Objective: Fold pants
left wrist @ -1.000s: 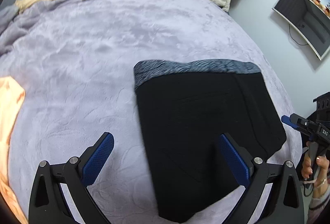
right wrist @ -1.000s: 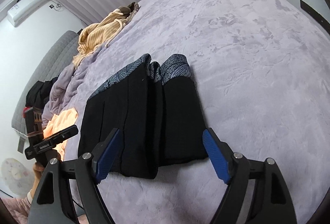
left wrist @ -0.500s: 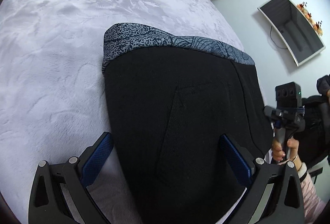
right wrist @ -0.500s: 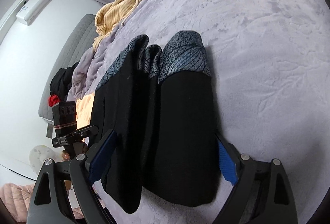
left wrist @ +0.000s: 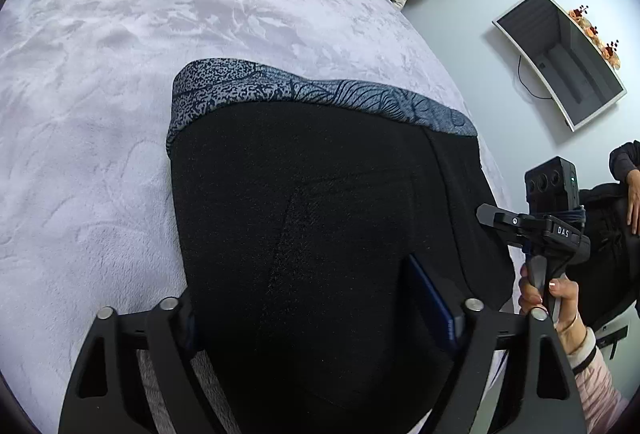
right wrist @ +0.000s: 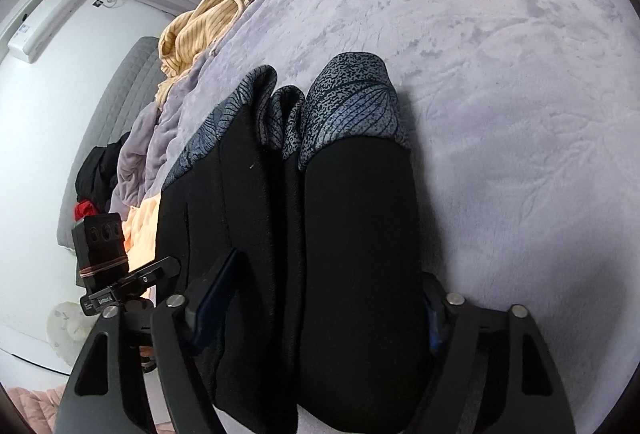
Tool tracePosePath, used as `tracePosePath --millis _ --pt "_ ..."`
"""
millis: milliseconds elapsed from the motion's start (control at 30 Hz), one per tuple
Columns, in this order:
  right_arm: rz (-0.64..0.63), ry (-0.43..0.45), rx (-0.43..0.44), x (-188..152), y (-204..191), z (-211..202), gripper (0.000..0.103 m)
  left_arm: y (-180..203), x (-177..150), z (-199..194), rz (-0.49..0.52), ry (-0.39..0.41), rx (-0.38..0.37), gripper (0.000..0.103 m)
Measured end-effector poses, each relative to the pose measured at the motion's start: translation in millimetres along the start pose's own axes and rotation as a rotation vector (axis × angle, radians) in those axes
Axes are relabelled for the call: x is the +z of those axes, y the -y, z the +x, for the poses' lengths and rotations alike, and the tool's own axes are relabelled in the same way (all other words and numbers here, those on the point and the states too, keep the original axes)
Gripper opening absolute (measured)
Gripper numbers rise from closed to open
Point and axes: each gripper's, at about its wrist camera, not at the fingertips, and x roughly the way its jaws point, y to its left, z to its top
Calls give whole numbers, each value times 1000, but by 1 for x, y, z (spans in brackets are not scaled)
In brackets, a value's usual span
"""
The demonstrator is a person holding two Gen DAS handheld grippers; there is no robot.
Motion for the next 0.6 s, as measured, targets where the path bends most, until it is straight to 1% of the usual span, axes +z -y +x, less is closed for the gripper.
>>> tracePosePath --millis 67,100,133,267,333,400,500,600 --pt "33 27 23 -1 -2 -8 58 3 2 -8 -13 15 -16 69" --pt "40 38 29 -3 -4 -12 55 5 2 -12 -20 17 -26 69" --pt "42 46 36 -5 -7 -15 54 8 2 -16 -27 17 -33 69" --pt "50 60 97 -13 -20 -28 50 19 -4 -33 -20 30 -17 69" --pt "45 54 119 -19 -30 -33 50 26 -9 -45 -8 35 -13 69" --pt "30 47 117 -27 -45 -37 50 30 -15 -57 7 41 -2 69" --pt "23 48 132 -39 -63 -42 50 30 -24 -83 19 54 3 69" --pt "-5 53 149 -52 -86 -44 49 27 -36 -111 29 85 7 69"
